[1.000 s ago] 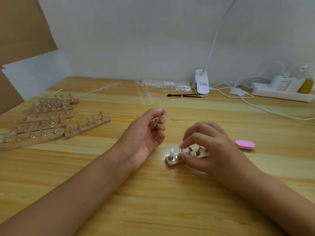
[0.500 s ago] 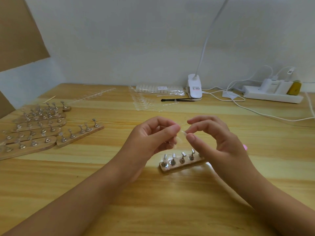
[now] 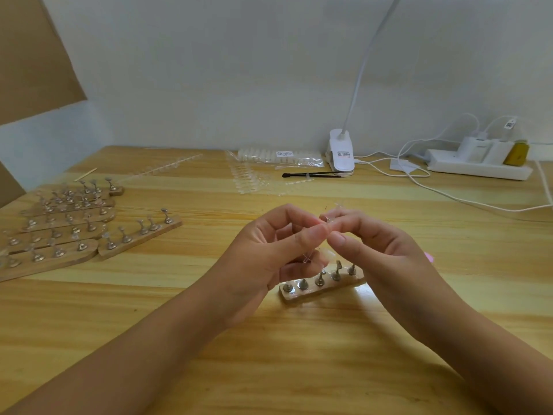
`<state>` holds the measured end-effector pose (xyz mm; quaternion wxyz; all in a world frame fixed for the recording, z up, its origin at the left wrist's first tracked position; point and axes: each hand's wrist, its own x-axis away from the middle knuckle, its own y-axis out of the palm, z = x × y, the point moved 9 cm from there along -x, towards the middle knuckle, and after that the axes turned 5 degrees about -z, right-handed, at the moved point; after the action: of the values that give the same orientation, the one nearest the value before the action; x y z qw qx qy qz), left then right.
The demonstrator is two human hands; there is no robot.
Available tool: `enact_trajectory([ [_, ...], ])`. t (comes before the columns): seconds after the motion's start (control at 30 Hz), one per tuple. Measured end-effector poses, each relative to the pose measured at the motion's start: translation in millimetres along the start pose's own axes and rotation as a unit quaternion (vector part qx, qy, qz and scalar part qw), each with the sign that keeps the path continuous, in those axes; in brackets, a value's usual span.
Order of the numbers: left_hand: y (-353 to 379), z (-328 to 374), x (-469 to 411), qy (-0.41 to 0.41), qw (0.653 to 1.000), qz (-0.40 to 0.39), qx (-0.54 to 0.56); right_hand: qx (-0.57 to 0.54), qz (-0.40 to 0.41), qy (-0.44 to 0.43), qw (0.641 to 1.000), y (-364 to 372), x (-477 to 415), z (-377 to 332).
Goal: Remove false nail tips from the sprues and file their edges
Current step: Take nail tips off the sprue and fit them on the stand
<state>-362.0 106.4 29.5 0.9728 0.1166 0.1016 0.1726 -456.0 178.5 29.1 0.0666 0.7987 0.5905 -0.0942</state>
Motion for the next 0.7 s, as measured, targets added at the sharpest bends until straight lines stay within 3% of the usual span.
enact_trajectory([
  [0.13,-9,9,3,0.055,0.994,0.06,-0.071,0.008,0.021,-0.002,1.0,-3,1,-2],
  [0.3,-19,22,9,0.12,0.964,0.123,-0.203,0.126,0.065,-0.051,0.989,-8,7,-18],
  [0.7,-8,17,5,0.084,0.989,0.047,-0.114,0.181,0.117,-0.061,0.975,-22,6,-25],
])
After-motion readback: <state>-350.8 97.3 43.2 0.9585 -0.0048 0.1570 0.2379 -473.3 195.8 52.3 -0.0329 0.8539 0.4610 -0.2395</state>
